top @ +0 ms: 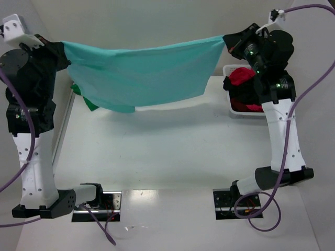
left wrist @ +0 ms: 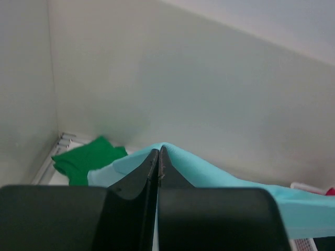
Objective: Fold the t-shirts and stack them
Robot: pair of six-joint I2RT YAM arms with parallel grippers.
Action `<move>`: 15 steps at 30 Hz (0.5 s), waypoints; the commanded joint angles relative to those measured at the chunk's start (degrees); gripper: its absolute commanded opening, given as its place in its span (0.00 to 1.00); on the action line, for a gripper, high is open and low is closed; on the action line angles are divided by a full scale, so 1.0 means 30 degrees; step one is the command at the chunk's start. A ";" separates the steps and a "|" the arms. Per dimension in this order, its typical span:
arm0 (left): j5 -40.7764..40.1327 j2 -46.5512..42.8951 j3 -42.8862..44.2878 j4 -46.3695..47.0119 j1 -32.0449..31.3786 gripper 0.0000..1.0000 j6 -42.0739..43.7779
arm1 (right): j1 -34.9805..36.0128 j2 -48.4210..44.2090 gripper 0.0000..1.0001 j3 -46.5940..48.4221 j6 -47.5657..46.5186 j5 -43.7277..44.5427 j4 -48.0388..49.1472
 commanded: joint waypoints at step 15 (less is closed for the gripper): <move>-0.1089 -0.8037 0.0959 0.0326 -0.0010 0.00 0.1507 | -0.0583 -1.0244 0.00 -0.3096 -0.1016 0.1390 -0.2046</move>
